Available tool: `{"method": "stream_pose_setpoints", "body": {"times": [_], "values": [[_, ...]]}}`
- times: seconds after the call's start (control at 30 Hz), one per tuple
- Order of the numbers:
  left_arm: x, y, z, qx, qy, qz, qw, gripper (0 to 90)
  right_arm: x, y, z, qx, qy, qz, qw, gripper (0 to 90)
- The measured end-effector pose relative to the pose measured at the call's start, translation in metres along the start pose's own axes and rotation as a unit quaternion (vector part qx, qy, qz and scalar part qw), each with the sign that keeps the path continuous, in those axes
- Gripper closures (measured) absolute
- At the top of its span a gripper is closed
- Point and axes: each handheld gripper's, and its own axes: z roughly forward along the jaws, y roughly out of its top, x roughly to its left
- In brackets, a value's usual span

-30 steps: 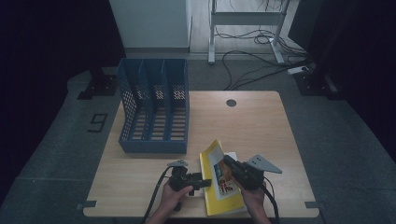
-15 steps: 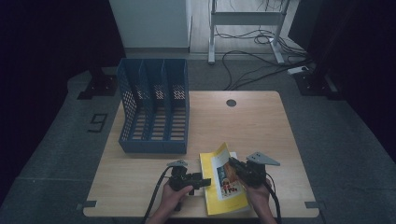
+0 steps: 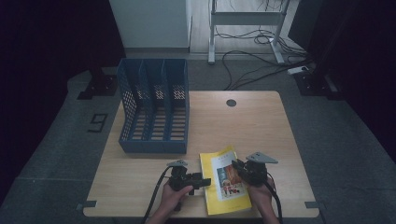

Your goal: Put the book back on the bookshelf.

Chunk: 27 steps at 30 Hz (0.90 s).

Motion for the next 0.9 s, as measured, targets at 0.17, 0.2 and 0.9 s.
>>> {"method": "stream_pose_setpoints", "body": {"times": [0.17, 0.2, 0.9], "values": [[0.000, 0.000, 0.000, 0.000, 0.000, 0.000, 1.0000, 33.2, -0.001, -0.003, 0.004, 0.012, -0.013, -0.010, 0.9998, 74.2], [0.000, 0.000, 0.000, 0.000, 0.000, 0.000, 1.0000, 33.2, -0.001, -0.004, 0.005, 0.015, -0.016, -0.010, 0.9997, 73.5], [0.000, 0.000, 0.000, 0.002, 0.006, 0.002, 1.0000, 36.0, -0.005, -0.012, 0.020, 0.064, -0.019, -0.010, 0.9977, 48.1]]}}
